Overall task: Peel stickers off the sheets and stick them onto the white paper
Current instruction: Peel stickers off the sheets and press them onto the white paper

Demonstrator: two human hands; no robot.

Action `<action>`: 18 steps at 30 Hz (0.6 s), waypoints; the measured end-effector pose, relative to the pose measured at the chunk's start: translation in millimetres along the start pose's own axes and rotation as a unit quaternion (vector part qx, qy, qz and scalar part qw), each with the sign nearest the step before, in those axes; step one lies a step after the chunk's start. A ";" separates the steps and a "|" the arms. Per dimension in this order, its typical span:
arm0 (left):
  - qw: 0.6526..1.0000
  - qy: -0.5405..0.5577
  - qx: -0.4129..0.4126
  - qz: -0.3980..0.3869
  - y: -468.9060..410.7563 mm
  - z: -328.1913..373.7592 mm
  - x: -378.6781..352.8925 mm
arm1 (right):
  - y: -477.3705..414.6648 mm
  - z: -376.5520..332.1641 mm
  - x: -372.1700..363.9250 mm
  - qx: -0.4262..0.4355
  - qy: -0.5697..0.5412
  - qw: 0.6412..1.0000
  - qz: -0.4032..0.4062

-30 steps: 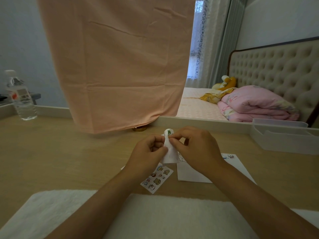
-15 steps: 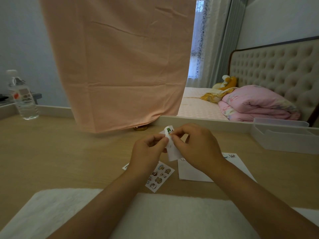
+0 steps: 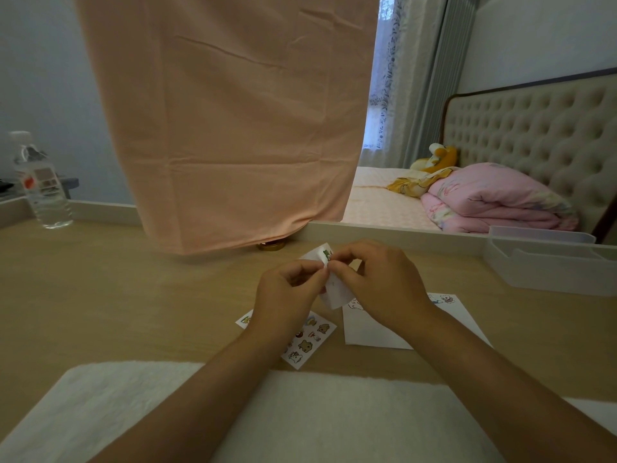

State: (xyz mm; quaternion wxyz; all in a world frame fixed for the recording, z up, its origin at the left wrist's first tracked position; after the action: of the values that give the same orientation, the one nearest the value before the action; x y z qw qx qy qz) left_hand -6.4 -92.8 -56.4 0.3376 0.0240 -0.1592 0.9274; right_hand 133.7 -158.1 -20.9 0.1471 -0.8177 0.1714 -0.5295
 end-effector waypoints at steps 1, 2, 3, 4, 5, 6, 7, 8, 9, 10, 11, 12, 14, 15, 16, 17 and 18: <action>1.000 -0.003 0.000 0.001 -0.2 -0.5 -0.1 | 0.3 -0.2 0.9 0.005 0.007 1.000 0.012; 1.000 -0.005 0.001 0.004 -0.6 -1.1 0.0 | 0.4 -0.7 1.3 0.013 0.017 1.000 0.022; 1.000 -0.005 0.002 0.006 -0.7 -1.0 -0.3 | 0.8 -1.7 1.5 0.022 0.034 0.999 0.032; 1.000 -0.005 0.002 0.006 -0.7 -1.2 -0.3 | 1.2 -3.1 1.7 0.032 0.053 0.997 0.041; 1.000 0.001 0.004 0.005 -0.3 -0.6 -0.8 | 2.0 -4.8 2.0 0.043 0.072 0.995 0.052; 1.000 0.013 0.008 0.003 0.4 -0.2 -1.2 | 2.9 -6.8 2.8 0.055 0.092 0.992 0.064; 0.999 0.033 0.016 0.001 0.8 0.8 -1.9 | 3.9 -9.1 3.9 0.071 0.113 0.988 0.078; 0.998 0.053 0.025 -0.002 0.9 1.1 -2.7 | 4.9 -11.2 4.8 0.089 0.131 0.983 0.092; 0.997 0.066 0.033 -0.006 1.0 1.7 -3.8 | 5.7 -12.8 5.6 0.106 0.146 0.978 0.104; 0.997 0.070 0.038 -0.006 1.0 2.1 -4.5 | 5.8 -13.5 5.9 0.119 0.157 0.974 0.111; 0.997 0.067 0.040 -0.003 1.0 2.5 -4.5 | 5.9 -13.5 5.8 0.126 0.165 0.972 0.114; 0.997 0.058 0.040 0.003 0.5 2.0 -3.9 | 5.5 -13.3 5.6 0.129 0.168 0.970 0.116; 0.998 0.045 0.040 0.013 0.6 2.2 -2.3 | 5.0 -12.4 5.4 0.133 0.169 0.969 0.119; 0.998 0.046 0.041 0.013 1.3 3.1 -2.3 | 5.0 -12.3 5.1 0.136 0.173 0.968 0.120; 0.998 0.048 0.043 0.012 1.9 3.6 -2.4 | 5.1 -12.7 4.9 0.140 0.181 0.966 0.121; 0.998 0.048 0.045 0.013 1.7 4.6 -2.7 | 5.3 -13.2 5.0 0.146 0.189 0.963 0.122; 0.998 0.048 0.046 0.018 1.5 4.7 -2.3 | 5.7 -13.6 5.2 0.151 0.196 0.961 0.124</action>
State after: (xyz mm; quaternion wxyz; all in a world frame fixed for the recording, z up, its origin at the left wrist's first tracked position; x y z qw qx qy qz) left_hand -5.9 -96.8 -52.7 0.3265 -0.0084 -0.1007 0.9398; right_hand 122.5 -166.2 -13.7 0.2971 -0.6388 0.2143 -0.6765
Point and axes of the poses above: each hand's wrist, its own y-axis away from the middle knuckle, its own x-axis out of the back of the hand, z = x × y, the point moved 4 cm from there along -y, towards the middle knuckle, and after that the axes turned 14 degrees about -z, right-handed, at the moved point
